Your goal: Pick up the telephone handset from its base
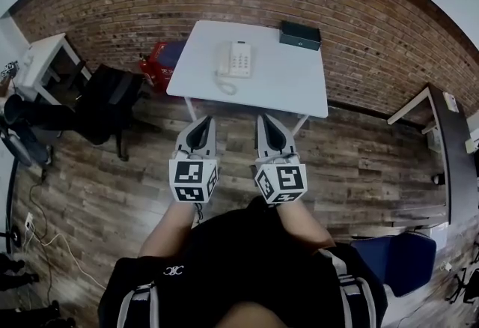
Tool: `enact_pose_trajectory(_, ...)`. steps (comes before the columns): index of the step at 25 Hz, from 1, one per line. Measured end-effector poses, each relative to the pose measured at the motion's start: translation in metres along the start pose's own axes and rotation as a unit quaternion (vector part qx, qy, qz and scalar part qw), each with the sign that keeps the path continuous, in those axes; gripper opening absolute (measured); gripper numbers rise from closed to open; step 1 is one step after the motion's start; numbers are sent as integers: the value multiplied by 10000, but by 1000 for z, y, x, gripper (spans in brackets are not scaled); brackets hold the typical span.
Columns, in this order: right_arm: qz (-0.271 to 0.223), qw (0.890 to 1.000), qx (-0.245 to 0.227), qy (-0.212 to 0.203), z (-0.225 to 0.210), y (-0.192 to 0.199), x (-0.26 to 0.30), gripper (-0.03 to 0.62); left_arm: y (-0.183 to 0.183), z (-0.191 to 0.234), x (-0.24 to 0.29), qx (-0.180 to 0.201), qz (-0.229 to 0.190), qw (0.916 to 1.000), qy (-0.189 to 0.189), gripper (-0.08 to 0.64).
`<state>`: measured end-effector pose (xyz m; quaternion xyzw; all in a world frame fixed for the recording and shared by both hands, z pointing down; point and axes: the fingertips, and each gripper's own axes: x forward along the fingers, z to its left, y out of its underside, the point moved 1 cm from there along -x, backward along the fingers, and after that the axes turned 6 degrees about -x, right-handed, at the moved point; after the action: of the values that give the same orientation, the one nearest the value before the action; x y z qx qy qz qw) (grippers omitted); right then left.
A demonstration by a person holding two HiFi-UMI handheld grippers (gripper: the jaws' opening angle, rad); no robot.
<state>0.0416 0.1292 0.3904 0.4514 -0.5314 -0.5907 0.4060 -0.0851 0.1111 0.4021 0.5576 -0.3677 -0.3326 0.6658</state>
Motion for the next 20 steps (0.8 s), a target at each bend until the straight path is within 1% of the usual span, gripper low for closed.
enact_pose_trajectory(5,-52,10000,-27,37,1,1,8,-2,-1,5,4,33,-43,10000,65,2)
enact_pose_trajectory(9,-102,9999,-18,-21,3,4,24,-2,1,15,13,-19,-50,10000,21,2)
enact_pose_trajectory(14,-143,9999,18,-87,-7,10,57,-2,-1,28,39,-19,-53,10000,-45,2)
enact_pose_trajectory(20,-173,9997,63,-157,-24,20,98,-2,-2,44,80,-124,-53,9999,-106,2)
